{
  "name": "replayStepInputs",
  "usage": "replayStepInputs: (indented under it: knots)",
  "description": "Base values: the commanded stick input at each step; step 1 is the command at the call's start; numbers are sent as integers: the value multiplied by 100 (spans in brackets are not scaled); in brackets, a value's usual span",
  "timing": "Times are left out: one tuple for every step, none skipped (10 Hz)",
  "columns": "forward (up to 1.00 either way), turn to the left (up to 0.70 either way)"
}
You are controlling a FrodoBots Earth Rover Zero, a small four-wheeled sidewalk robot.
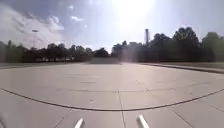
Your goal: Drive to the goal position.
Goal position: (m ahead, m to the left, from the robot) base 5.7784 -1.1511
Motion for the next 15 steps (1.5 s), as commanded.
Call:
replayStepInputs:
  knots:
    - [70, 0]
    - [70, 0]
    - [70, 0]
    - [70, 0]
    - [70, 0]
    - [70, 0]
    - [70, 0]
    - [70, 0]
    - [70, 0]
    - [70, 0]
    - [70, 0]
    - [70, 0]
    - [70, 0]
    - [70, 0]
    - [70, 0]
